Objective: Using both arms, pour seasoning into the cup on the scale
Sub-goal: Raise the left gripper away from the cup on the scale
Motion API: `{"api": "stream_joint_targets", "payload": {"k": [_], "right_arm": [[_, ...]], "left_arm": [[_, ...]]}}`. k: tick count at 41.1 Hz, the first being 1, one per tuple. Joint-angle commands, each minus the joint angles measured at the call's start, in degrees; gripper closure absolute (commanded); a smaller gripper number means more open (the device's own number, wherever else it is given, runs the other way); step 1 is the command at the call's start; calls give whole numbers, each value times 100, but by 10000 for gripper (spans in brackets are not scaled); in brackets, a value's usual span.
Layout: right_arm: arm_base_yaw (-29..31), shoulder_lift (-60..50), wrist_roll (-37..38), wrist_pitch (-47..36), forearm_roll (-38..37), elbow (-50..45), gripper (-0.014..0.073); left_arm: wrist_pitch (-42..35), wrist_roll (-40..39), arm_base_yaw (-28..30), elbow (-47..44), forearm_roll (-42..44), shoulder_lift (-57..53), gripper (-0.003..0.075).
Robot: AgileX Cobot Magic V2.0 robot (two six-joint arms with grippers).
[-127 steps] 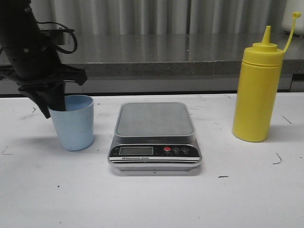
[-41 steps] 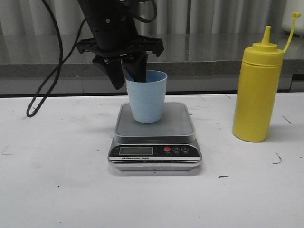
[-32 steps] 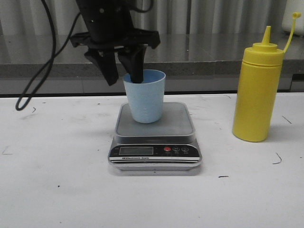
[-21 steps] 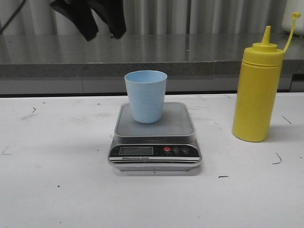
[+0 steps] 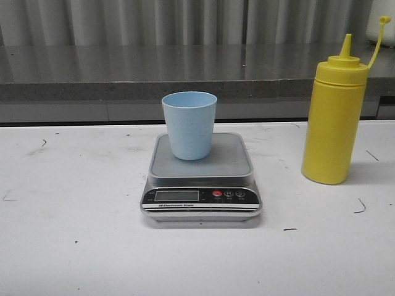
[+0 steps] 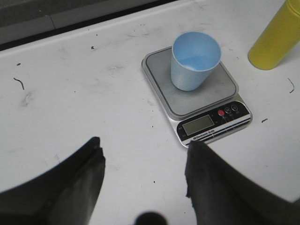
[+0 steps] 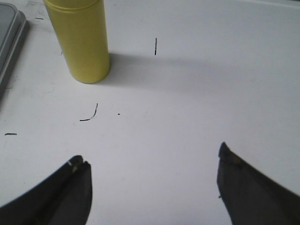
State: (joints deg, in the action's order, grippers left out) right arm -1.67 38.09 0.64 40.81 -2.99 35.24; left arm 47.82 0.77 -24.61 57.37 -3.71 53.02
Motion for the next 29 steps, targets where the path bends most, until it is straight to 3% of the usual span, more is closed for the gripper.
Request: {"api": "stream_joint_targets", "payload": {"k": [1,16,29], "right_arm": [[20,36,-64,-332,-76,175,21],[20,36,-64,-332,-76,175,21],[20,36,-64,-332,-71,175,21]], "left_arm": [[-395,9,34,-288,-16,-758,332],[-268,-161,34,-1404,-32,-2796,332],[-258,-161,34,-1470,-32,-2986,332]]}}
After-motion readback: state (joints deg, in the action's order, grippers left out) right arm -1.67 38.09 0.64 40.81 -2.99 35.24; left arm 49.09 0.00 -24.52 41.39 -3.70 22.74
